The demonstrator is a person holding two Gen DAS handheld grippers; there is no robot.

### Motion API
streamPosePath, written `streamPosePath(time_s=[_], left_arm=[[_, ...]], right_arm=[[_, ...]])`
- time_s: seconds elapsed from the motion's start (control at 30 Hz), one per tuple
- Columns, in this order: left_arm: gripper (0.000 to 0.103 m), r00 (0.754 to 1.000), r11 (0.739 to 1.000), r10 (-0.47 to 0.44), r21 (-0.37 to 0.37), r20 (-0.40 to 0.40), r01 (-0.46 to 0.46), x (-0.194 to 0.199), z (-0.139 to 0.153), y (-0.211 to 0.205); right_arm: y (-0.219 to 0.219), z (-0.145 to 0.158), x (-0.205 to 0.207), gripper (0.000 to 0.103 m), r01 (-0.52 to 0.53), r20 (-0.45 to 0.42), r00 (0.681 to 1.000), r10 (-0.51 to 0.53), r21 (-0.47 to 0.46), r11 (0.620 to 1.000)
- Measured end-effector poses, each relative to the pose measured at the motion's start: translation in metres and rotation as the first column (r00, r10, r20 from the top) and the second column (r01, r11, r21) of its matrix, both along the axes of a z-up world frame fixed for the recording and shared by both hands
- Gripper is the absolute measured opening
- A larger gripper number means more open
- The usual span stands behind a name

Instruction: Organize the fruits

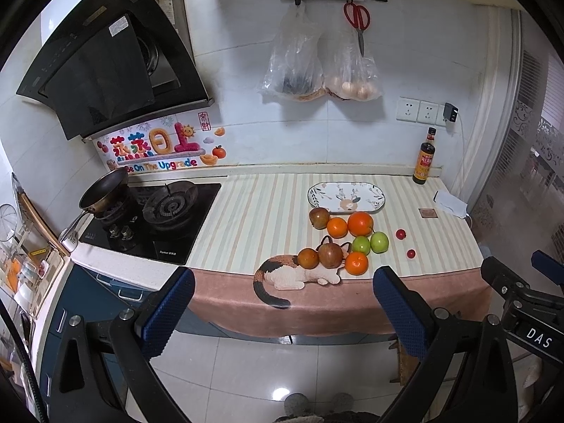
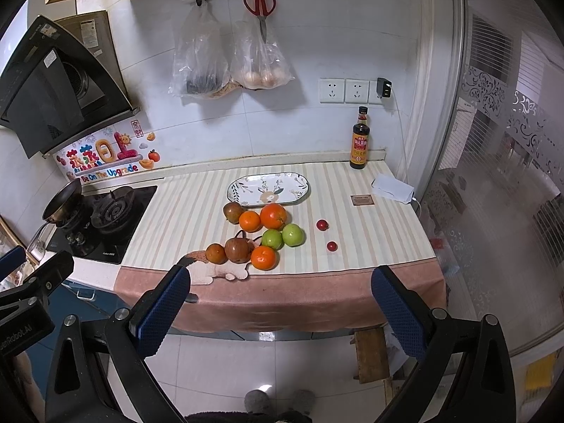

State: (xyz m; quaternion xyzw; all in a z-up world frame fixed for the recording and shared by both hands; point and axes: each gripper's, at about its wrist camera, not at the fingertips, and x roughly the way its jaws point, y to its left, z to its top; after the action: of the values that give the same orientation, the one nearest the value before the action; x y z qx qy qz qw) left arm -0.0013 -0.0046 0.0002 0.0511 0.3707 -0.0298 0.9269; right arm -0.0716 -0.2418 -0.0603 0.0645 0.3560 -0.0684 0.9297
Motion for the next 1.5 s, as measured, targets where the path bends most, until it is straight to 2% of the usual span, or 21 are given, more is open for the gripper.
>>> streamPosePath(time_s=[1.5], left_arm=[[0.103, 1.0, 1.0, 0.003, -0.006, 0.003, -0.003, 0.0043, 0.0039, -0.0046]], right_arm=[[0.0025, 0.0044, 0.0012, 0.103, -0.007, 0.008, 1.0, 0.007, 0.006, 1.0]])
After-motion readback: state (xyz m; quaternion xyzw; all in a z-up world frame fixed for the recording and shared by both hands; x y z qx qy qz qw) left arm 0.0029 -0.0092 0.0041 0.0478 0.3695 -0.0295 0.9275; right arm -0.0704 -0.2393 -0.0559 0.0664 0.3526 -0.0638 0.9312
